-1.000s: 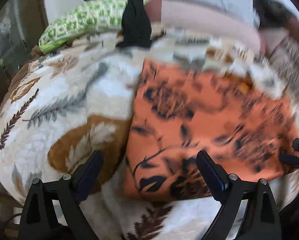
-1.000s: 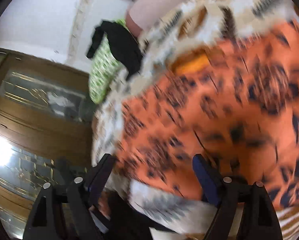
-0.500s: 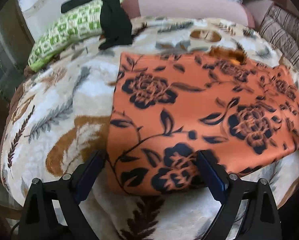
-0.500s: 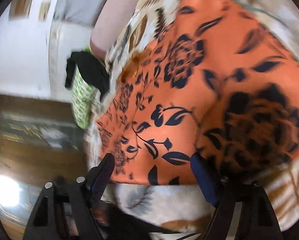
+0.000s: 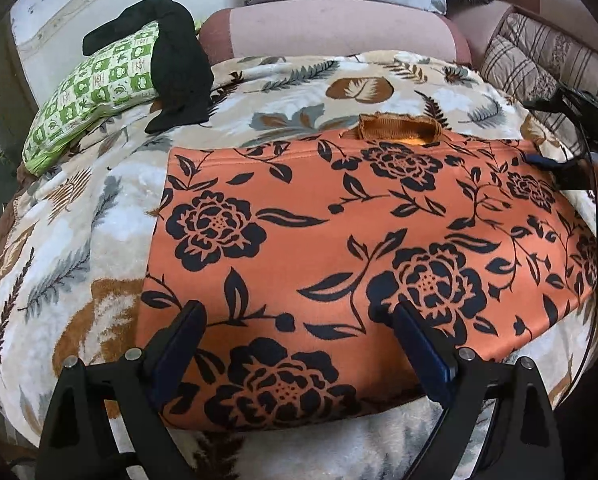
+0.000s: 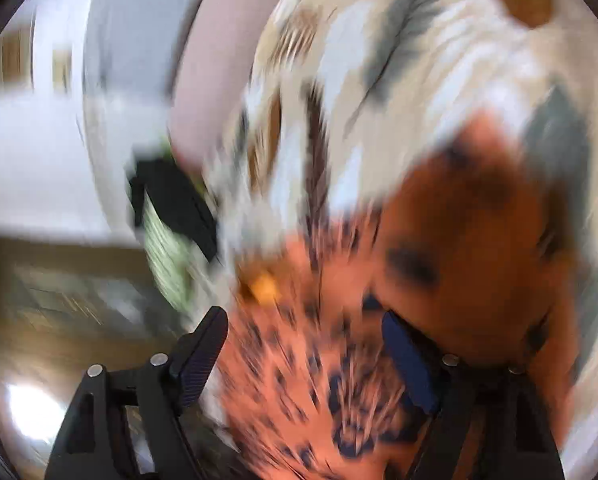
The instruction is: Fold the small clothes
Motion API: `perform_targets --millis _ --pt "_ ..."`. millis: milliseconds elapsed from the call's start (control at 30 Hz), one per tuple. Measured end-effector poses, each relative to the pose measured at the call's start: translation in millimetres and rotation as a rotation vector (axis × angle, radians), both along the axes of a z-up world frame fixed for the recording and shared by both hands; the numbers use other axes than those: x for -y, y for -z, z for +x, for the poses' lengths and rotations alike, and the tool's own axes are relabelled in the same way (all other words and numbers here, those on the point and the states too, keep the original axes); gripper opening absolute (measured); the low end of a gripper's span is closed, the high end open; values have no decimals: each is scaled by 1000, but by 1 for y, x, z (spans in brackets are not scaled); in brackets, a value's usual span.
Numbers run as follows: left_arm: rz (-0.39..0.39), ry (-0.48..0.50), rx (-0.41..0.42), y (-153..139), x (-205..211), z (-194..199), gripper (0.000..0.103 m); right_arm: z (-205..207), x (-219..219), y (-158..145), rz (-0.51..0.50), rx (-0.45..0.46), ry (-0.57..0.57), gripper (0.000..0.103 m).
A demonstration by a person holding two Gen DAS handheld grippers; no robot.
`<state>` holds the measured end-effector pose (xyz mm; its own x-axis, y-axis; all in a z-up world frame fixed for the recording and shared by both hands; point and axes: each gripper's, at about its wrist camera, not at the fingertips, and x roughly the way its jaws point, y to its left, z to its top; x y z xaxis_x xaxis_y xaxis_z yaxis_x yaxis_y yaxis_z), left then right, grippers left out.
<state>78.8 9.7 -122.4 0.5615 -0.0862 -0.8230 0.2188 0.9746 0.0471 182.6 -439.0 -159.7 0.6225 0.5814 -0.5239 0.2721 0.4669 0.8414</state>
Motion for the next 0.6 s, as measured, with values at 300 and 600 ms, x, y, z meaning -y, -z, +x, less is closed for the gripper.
perform_targets --millis 300,600 --pt "-63 -54 -21 8 -11 2 94 -108 -44 -37 38 106 -200 85" --pt "-80 -73 44 -17 -30 -14 94 -202 -26 -26 -72 63 90 81"
